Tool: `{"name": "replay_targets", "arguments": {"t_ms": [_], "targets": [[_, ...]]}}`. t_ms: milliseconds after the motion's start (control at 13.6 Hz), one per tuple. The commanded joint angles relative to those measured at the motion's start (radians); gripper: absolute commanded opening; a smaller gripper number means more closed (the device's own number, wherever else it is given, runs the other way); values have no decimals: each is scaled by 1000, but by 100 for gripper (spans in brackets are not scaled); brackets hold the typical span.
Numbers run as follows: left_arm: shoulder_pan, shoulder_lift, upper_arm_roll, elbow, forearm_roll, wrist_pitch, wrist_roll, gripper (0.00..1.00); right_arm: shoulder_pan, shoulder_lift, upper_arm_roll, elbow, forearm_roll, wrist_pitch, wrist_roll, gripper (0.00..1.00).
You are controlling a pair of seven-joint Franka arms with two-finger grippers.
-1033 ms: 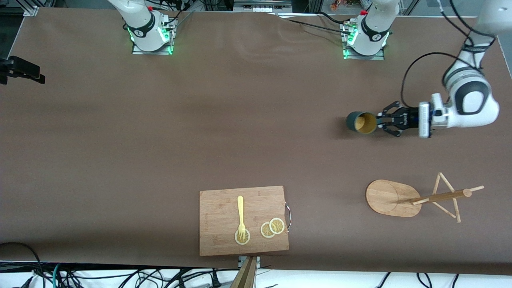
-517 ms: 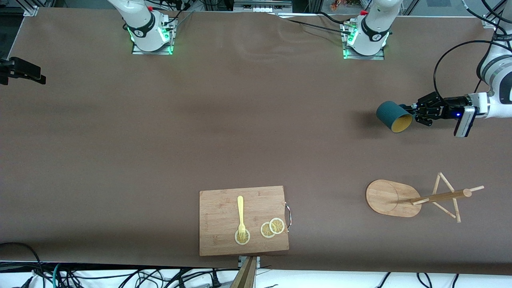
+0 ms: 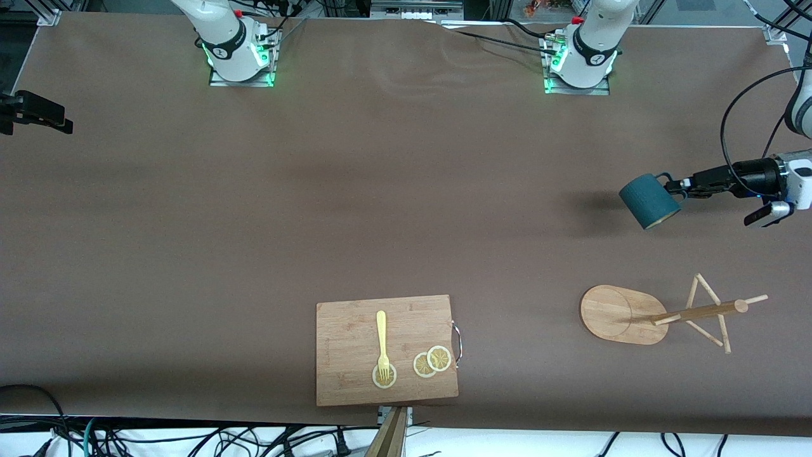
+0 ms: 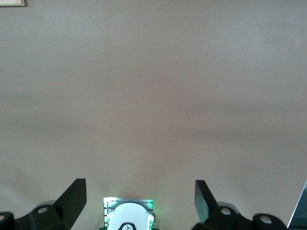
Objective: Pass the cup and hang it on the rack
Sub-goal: 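Lower the mug handle onto a rack peg with the left gripper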
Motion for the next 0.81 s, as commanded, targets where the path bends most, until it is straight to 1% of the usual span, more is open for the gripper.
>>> {"name": "replay_targets", "arguments": {"t_ms": [0, 74, 148, 221, 443, 664, 738], "targets": [[0, 13, -15, 64, -47, -26, -210, 0, 4, -7, -5, -4, 5, -2, -1, 100], [-19, 16, -19, 111, -62, -26, -345, 0, 4, -7, -5, -4, 5, -2, -1, 100], [-31, 19, -18, 148, -62, -26, -405, 0, 4, -7, -5, -4, 5, -2, 0, 100], [-39, 36, -18, 185, -64, -26, -433, 0, 4, -7, -5, -4, 5, -1, 0, 100], [-57, 156, -18, 332, -65, -26, -493, 0, 5, -7, -5, -4, 5, -1, 2, 100], [-75, 244, -18, 418, -101, -23, -545, 0, 5, -7, -5, -4, 5, -1, 3, 100], [-89, 259, -18, 438, -107, -23, -552, 0, 7, -7, -5, -4, 5, 1, 3, 100]]}}
